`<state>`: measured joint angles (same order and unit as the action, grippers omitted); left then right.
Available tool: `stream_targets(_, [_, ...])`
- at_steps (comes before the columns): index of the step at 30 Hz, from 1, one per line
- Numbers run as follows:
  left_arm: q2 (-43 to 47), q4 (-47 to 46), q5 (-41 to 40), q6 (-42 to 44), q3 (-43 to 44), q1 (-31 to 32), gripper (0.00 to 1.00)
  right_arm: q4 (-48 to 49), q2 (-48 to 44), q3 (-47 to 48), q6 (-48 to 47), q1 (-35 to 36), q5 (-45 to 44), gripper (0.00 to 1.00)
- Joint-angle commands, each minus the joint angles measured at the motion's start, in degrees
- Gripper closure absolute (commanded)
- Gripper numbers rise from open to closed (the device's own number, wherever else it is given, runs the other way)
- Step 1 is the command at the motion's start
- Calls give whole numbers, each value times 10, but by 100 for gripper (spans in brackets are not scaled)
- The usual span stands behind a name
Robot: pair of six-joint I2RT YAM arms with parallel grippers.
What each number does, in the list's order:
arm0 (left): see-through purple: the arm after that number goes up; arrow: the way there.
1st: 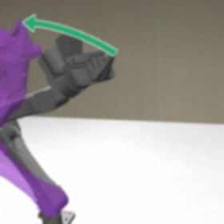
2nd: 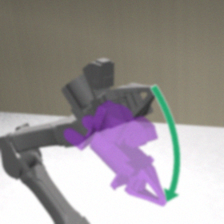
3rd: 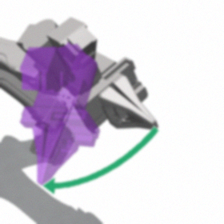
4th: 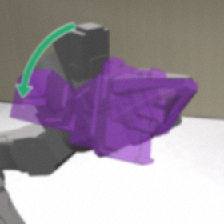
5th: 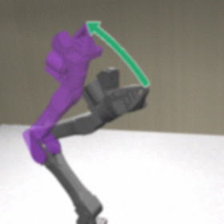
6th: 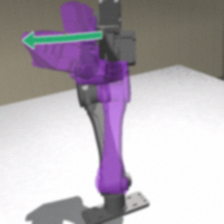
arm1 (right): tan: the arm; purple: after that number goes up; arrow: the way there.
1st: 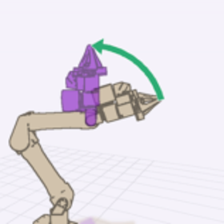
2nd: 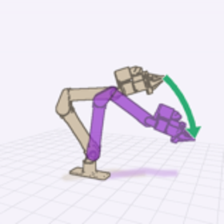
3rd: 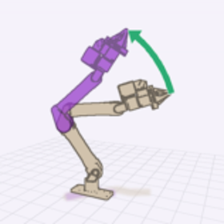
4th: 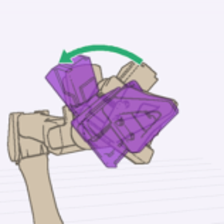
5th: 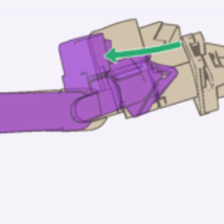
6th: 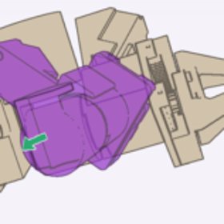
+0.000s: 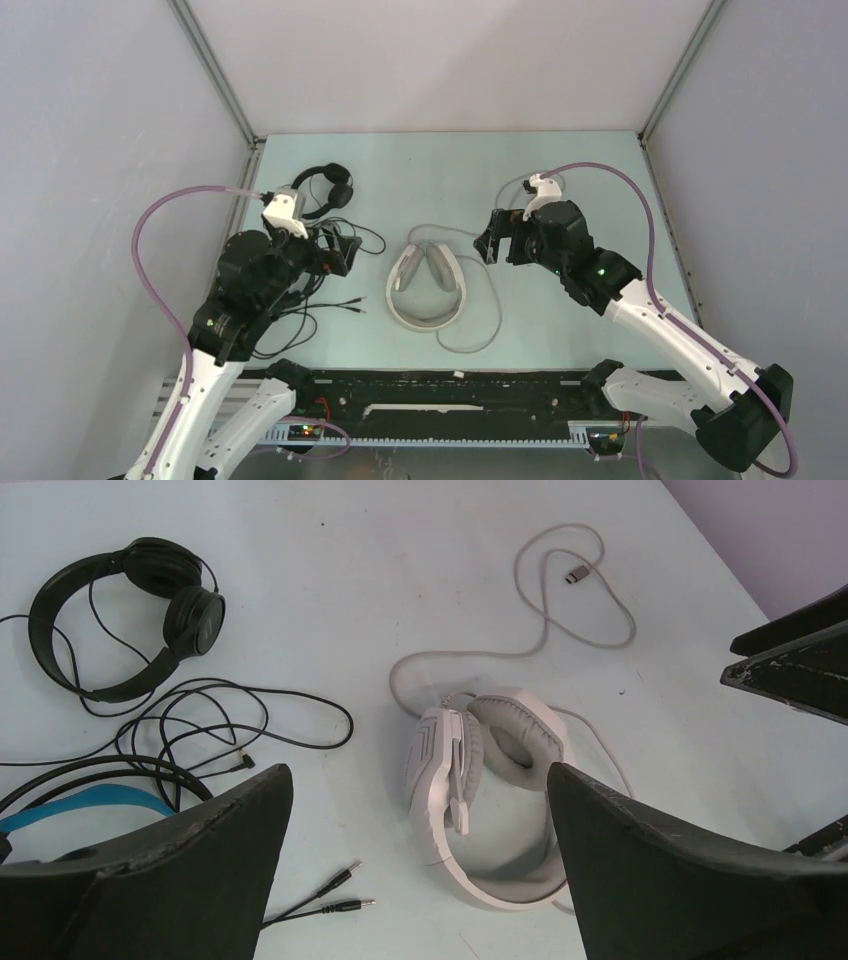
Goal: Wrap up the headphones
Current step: Pick up the headphones from the center of the board.
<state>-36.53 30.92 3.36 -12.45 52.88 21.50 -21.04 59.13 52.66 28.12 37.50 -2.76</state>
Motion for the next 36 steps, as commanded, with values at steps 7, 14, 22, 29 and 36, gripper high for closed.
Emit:
stream_targets(7, [8, -21, -7, 1, -13, 2, 0, 13, 12, 25, 7, 3, 3, 0])
stream_targets(14, [16, -14, -55, 0, -10, 2, 0, 34, 46, 25, -26, 5, 66, 1])
stream_targets(22, [32, -18, -73, 4, -14, 2, 0, 45, 186, 60, -109, 40, 70, 15])
stream_targets(29, [40, -19, -77, 4, -16, 2, 0, 13, 314, 137, -133, 89, -43, 8])
stream_targets(36, [40, -19, -78, 4, -18, 2, 0, 22, 373, 161, -141, 89, -59, 11])
